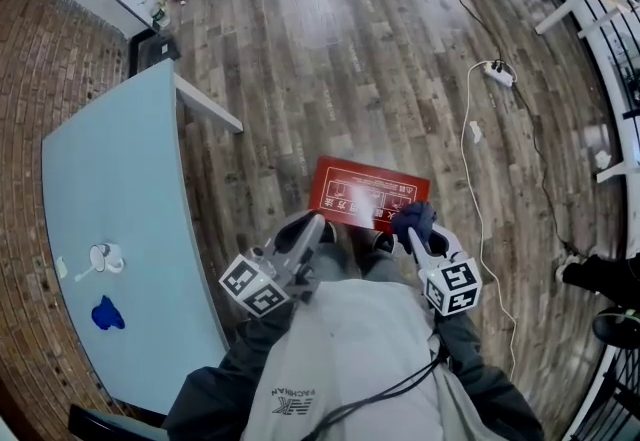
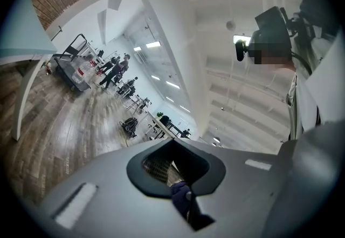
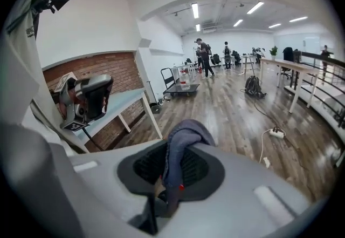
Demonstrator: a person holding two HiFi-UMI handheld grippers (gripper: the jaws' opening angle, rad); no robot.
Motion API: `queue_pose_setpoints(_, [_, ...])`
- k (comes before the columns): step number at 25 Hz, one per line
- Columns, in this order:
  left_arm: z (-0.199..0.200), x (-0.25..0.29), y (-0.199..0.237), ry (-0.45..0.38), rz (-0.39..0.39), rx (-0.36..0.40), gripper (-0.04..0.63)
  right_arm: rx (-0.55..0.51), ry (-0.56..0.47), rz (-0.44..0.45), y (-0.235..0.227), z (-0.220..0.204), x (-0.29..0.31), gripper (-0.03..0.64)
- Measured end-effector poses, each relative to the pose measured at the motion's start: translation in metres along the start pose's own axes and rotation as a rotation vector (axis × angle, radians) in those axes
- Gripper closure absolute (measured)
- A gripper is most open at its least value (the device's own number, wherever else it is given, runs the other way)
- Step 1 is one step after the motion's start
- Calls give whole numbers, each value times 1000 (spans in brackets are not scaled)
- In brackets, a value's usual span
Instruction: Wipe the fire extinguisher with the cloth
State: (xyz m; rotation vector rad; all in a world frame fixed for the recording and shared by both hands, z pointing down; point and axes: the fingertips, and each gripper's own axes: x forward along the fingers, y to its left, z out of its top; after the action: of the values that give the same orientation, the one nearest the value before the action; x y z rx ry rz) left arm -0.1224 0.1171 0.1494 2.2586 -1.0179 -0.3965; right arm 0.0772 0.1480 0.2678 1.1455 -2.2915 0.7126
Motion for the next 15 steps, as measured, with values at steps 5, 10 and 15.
queue_pose_setpoints(5, [3, 4, 16, 16, 1, -1, 592, -26, -37, -31, 4, 19, -6, 560])
queue_pose_setpoints(10, [-1, 15, 18, 58, -37, 8, 592, -31, -15, -62, 1, 6, -4, 560])
queue_pose_setpoints(15, [-28, 20, 34, 101, -37, 13, 592, -98, 172, -3, -25, -67, 55, 560])
